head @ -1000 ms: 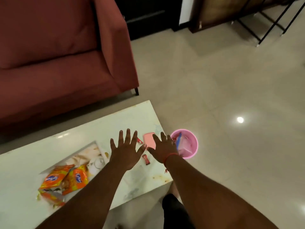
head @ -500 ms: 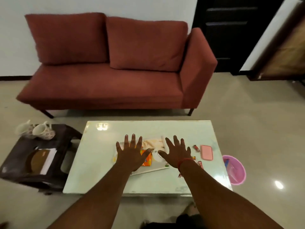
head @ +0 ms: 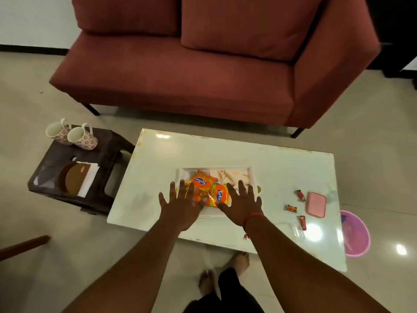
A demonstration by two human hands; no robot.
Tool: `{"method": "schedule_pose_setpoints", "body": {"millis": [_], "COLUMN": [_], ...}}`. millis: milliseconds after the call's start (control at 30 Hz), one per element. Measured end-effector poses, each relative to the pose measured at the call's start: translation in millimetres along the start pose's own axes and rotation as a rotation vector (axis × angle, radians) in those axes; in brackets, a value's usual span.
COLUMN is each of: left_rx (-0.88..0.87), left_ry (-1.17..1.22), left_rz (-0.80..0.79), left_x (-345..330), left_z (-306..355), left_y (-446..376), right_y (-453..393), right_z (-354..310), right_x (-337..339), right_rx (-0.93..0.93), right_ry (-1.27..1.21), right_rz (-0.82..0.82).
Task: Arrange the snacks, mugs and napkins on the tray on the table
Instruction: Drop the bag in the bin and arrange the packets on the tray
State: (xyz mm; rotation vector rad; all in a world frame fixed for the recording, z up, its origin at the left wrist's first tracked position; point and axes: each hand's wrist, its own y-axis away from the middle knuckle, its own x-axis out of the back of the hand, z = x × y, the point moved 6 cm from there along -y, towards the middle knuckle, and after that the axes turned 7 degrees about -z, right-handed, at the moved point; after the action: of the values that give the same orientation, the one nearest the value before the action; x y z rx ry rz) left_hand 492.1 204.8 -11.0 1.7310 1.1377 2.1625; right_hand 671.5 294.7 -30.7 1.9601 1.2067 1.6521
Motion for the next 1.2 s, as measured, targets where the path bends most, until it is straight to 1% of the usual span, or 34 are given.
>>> {"method": "schedule_pose_setpoints", "body": {"millis": [133,200,233,300,333,400,467,533,600,700,767,833,900,933,1033,1067,1133,1200], "left_rx": [0.086,0.098,0.094,0.084,0.085,0.135,0.229,0.272,0.256,0.201,0.092,-0.054,-0.167,-0.218,-0.382,-0.424,-0.467,-0.474], "left_ry": [0.14,0.19,0.198,0.213,0.225,0.287,0.403,0.482,0.471,0.371,0.277,0.276,0.339,0.331,0.149,0.149,0.186,0.156], "left_rz": [-0.067,-0.066,-0.05,-0.011,0.006,-0.01,-0.025,-0.003,0.033,0.124,0.224,0.288,0.261,0.244,0.216,0.182,0.098,0.031], "left_x": [-21,-29,-33,-41,-44,-56,-64,-66,-66,-60,-54,-52,-56,-58,-65,-68,-74,-81], "left_z": [-7,-11,-11,-14,-15,-20,-27,-29,-28,-20,-7,10,32,44,89,103,128,147], "left_y": [-43,-64,-78,-106,-119,-149,-178,-197,-210,-216,-218,-220,-221,-223,-225,-226,-229,-234], "right_y": [-51,-73,-86,-110,-119,-142,-163,-179,-191,-196,-195,-194,-197,-200,-210,-213,-219,-224], "right_z": [-1,-5,-6,-6,-8,-15,-25,-30,-29,-11,9,33,60,74,112,124,143,155], "right_x": [-25,-35,-41,-57,-64,-87,-106,-113,-113,-97,-80,-61,-42,-33,-11,-6,3,7], "right_rx": [0.009,0.009,-0.009,-0.101,-0.158,-0.25,-0.313,-0.336,-0.354,-0.394,-0.403,-0.381,-0.346,-0.322,-0.26,-0.246,-0.231,-0.229], "right_ry": [-0.085,-0.218,-0.354,-0.702,-0.869,-1.16,-1.353,-1.431,-1.457,-1.404,-1.305,-1.176,-1.034,-0.964,-0.778,-0.742,-0.706,-0.709], "right_rz": [-0.055,-0.026,0.004,0.04,0.042,0.011,-0.016,0.003,0.076,0.265,0.414,0.522,0.579,0.598,0.615,0.614,0.61,0.603]}}
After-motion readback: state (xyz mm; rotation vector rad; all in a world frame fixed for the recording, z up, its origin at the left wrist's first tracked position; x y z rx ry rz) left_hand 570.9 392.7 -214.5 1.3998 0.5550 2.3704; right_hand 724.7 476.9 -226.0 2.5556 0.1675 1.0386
